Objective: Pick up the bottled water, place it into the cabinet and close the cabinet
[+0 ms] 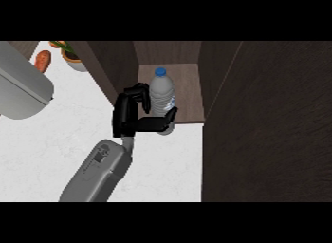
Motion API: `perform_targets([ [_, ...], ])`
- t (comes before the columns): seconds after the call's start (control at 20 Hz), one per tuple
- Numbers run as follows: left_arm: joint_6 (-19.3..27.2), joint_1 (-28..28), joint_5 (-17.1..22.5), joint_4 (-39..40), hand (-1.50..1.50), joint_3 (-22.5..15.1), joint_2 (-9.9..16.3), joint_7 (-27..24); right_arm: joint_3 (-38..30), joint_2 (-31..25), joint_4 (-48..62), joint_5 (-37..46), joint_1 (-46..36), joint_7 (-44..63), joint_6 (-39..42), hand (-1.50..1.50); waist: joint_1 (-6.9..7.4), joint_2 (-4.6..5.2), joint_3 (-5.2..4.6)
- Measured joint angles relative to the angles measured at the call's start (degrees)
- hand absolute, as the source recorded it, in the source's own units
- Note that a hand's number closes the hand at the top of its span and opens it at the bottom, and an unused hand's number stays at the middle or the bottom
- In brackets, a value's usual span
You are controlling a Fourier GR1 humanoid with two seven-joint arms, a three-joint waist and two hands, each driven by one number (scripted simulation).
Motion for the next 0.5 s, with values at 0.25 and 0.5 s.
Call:
perform_targets([
  [0.25, 4.4, -6.36, 0.2, 6.87, 1.5, -0.59, -0.01, 2.21, 0.48, 0.51, 0.12, -0.62, 0.08, 0.21, 0.28, -1.5, -0.29, 0.12, 0.0],
  [0.5, 5.47, -13.14, 2.1, 14.67, 1.5, 0.84, 0.14, 2.87, -0.49, -0.08, 0.27, -1.48, 0.66, 0.14, 1.26, -1.5, -0.72, 0.28, -0.02],
])
